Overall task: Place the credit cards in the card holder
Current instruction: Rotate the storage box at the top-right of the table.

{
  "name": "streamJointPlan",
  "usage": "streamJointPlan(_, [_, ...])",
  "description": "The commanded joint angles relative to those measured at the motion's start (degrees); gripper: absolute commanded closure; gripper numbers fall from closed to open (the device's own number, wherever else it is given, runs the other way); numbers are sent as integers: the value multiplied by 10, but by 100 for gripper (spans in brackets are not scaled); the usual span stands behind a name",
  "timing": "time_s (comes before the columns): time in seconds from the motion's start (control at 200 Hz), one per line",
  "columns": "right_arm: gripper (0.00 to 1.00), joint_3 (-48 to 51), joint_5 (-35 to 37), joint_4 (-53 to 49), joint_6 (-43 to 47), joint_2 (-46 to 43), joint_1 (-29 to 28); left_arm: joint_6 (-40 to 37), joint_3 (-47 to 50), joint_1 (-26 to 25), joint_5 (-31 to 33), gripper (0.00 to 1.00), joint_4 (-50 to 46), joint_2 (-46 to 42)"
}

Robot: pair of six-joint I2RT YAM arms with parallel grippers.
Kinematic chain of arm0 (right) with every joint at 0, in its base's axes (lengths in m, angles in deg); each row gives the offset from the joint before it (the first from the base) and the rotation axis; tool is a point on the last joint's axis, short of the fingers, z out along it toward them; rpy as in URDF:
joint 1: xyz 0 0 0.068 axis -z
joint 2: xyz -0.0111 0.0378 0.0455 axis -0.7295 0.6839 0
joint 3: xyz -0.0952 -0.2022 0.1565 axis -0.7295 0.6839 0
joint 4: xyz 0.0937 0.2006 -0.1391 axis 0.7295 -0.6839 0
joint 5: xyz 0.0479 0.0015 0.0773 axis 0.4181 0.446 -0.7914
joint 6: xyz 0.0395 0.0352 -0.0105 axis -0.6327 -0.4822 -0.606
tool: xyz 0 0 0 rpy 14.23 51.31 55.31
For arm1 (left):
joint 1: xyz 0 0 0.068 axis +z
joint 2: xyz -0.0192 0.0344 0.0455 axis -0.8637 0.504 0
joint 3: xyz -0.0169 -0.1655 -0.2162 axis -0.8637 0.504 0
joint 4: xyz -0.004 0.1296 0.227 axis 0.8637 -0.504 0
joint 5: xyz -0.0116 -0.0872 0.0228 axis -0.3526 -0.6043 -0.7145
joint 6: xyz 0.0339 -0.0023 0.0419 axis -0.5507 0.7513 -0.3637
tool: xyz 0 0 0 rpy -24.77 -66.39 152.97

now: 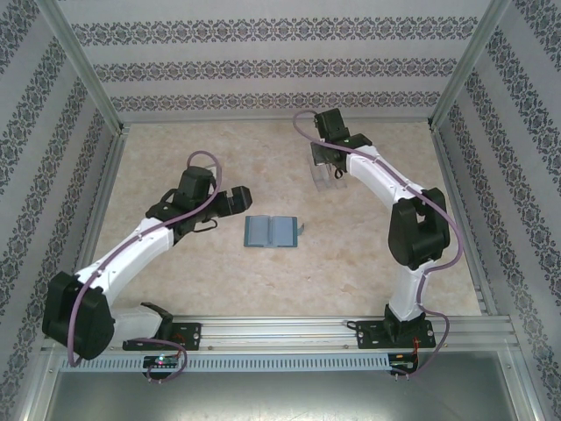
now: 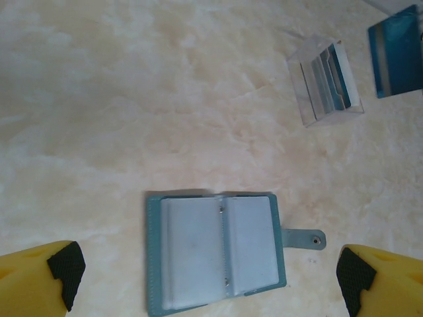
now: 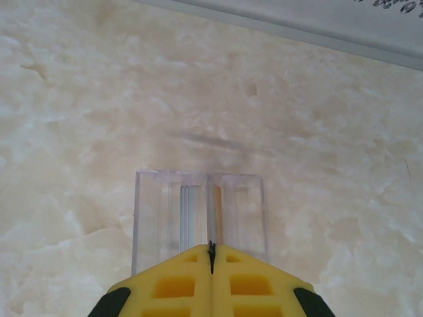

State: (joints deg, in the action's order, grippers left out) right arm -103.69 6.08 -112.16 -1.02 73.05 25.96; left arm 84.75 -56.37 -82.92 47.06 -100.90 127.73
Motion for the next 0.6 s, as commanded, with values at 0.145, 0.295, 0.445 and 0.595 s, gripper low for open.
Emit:
streamJointPlan(0.145, [100,6,-53,13,-28,4,25,-10,-7,-18,-16,1,23,34])
streamJointPlan(0.295, [100,0,-69,3,-31,9,29,-7,-1,-20,-17,1,33,42])
streamJointPlan(0.445, [99,-26,-143,-33,-61,30,58,-10,-8,-20,-19,1,26,48])
streamJointPlan(0.595, [68,-39,-178,-57,-78,61,64,-17,-11,-20,-18,1,22,52])
